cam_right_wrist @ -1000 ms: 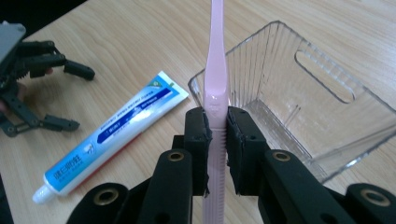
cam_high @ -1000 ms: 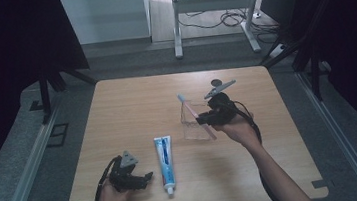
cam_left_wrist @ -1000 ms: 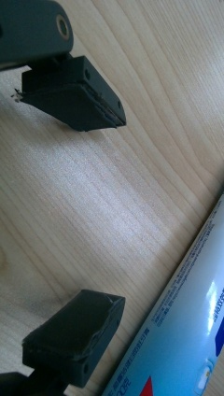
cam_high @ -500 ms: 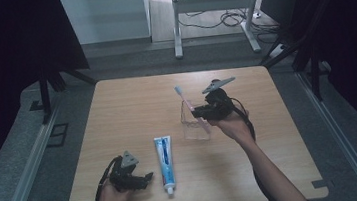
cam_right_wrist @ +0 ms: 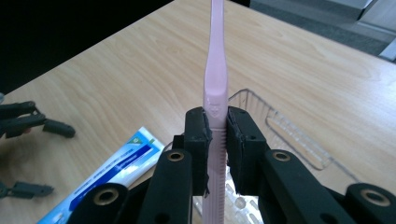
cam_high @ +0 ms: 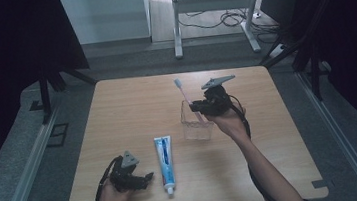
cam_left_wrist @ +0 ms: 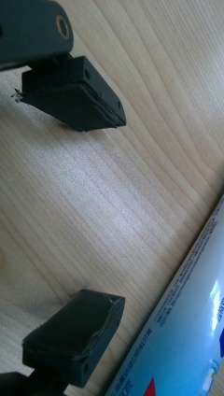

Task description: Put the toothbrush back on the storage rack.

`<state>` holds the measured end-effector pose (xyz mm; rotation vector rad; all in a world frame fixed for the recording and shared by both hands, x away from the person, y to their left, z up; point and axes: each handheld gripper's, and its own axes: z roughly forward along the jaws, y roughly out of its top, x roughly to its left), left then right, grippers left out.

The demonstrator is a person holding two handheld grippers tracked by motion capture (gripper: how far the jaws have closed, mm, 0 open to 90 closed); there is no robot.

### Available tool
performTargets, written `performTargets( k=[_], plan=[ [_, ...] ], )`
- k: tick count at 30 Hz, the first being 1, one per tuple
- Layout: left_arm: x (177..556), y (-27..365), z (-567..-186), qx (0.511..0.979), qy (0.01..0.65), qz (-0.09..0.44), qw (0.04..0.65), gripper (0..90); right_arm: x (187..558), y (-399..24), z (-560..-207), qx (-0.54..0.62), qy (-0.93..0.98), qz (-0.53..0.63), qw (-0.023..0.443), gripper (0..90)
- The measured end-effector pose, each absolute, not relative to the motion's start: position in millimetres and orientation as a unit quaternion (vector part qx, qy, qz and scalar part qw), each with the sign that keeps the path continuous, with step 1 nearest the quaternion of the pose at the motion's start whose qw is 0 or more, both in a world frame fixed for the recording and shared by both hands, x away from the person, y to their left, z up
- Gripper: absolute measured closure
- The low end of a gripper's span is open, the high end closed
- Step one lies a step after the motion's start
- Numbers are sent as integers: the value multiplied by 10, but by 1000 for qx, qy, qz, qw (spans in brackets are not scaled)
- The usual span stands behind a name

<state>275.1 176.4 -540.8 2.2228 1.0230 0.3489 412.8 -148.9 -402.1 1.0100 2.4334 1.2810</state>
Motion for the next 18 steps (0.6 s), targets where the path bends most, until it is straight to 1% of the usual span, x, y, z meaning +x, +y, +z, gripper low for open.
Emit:
performTargets(
  k=[18],
  plan=[
    [2754,1774,-5399,847,391,138,332,127,4257,-1466,-4101,339,825,426,148,790]
  ],
)
